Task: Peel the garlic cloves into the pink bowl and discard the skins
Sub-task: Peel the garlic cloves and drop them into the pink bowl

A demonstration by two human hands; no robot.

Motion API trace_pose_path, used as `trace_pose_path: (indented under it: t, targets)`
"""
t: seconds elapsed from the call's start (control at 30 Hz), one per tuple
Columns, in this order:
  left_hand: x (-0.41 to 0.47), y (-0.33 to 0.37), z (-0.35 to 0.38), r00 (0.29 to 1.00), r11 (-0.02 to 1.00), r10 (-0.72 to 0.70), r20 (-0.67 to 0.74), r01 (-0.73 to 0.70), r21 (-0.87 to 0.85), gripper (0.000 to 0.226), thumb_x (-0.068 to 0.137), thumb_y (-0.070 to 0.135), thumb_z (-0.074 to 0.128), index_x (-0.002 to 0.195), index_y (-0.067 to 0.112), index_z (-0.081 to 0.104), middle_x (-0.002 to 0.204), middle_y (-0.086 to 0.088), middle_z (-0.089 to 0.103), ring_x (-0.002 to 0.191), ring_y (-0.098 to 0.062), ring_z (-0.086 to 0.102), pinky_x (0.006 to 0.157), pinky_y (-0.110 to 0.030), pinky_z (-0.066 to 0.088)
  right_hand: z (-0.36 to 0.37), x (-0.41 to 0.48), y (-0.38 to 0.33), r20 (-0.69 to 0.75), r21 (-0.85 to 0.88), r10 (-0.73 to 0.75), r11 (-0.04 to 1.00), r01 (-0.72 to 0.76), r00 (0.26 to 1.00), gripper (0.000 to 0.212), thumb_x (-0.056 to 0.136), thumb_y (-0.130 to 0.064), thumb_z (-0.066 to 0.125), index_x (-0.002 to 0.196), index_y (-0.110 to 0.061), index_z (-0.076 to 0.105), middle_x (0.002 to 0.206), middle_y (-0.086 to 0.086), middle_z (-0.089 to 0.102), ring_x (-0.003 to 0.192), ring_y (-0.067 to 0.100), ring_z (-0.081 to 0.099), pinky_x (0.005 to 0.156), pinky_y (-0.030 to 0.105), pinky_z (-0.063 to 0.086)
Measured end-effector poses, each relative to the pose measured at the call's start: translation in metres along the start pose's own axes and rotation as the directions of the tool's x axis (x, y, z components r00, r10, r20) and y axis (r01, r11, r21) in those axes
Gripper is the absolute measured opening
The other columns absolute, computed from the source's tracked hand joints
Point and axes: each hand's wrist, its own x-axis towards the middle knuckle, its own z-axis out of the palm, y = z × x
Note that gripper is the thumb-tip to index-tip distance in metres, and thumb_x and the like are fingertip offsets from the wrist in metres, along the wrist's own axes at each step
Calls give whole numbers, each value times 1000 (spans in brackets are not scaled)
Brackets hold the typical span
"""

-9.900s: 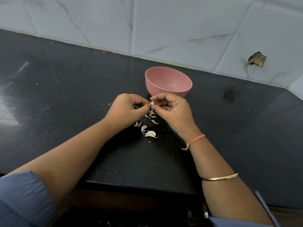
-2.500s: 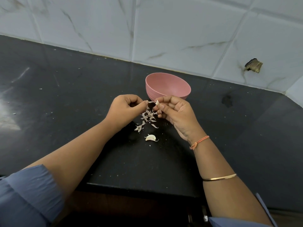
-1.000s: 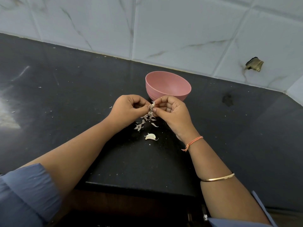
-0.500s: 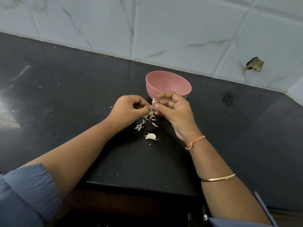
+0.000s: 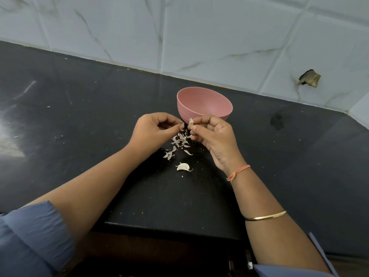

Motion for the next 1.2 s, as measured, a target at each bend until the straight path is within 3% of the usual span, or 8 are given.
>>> trace_pose_path:
  t: [0.37, 0.8, 0.97, 1.2]
  targets:
    - [-4, 8, 1, 999, 999, 12, 46, -10, -46, 9, 82, 11, 70, 88, 17, 72, 71, 11, 67, 60, 7, 61, 59, -6, 44, 2, 0, 4, 24, -166, -76, 983, 79, 997, 14, 81, 8, 63, 83, -6, 63, 76, 0, 66, 68, 4, 64, 62, 18, 54]
    - [-3, 3, 1, 999, 1000, 0, 33, -1, 27, 15, 81, 10, 70, 74, 23, 70, 71, 11, 68, 59, 5, 61, 60, -9, 47, 2, 0, 7, 55, -328, -149, 931, 159, 987, 15, 80, 5, 66, 81, -11, 66, 77, 1, 68, 71, 7, 65, 71, 26, 58]
    - [-3, 4, 2, 1000, 998, 1, 6, -1, 59, 19, 81, 9, 68, 71, 25, 69, 68, 11, 68, 61, 1, 61, 61, -11, 49, 3, 0, 6, 56, -277, -125, 951, 136, 991, 16, 80, 5, 65, 85, -10, 64, 78, 3, 67, 70, 7, 65, 68, 25, 58]
    - [-1, 1, 1, 998, 994, -61, -24, 63, 89, 9, 81, 17, 69, 74, 22, 71, 69, 5, 70, 66, -9, 65, 64, -16, 52, 1, 1, 3, 7, -80, -89, 993, 89, 996, 20, 84, 6, 62, 97, -8, 63, 84, 6, 65, 71, 6, 64, 67, 20, 55]
